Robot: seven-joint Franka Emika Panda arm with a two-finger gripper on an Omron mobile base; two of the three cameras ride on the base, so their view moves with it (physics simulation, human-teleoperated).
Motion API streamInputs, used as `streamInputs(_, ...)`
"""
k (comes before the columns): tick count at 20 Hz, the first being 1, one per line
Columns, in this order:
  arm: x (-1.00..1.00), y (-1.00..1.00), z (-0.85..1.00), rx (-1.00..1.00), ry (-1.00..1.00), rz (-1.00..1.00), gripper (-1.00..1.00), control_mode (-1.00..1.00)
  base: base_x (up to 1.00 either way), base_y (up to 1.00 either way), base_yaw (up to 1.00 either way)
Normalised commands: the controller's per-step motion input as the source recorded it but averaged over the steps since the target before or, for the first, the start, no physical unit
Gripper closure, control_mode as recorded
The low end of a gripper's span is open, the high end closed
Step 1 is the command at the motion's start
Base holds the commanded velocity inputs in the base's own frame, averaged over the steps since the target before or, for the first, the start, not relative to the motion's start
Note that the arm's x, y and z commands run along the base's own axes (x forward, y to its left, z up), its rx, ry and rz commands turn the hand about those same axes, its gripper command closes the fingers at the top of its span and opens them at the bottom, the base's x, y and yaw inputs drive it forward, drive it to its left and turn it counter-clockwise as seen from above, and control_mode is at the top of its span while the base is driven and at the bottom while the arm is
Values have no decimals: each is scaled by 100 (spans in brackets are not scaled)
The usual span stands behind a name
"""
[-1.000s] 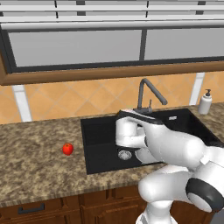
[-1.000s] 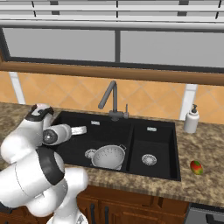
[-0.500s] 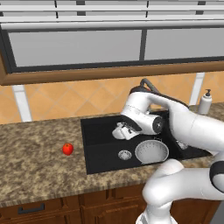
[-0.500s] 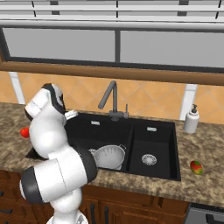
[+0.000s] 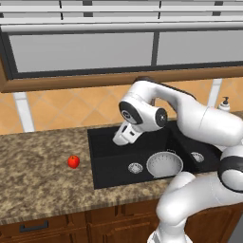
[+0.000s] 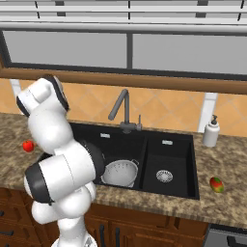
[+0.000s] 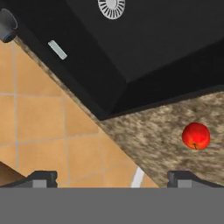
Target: Put the colander in the sink, put the mango, apple in the colander, and turn on the sink faucet and pour water over the colander.
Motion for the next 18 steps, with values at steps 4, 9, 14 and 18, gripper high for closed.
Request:
streamInputs(4, -31, 59, 0, -19, 1, 3, -100, -100, 0, 0, 0)
streamInputs(9, -44, 26, 0, -1, 9, 0, -100, -100, 0, 0, 0)
streamInputs(14, -38, 22, 2, 0, 16, 0, -100, -100, 0, 0, 0)
streamInputs(18, -23, 24, 15, 0, 27, 0, -100, -100, 0, 0, 0)
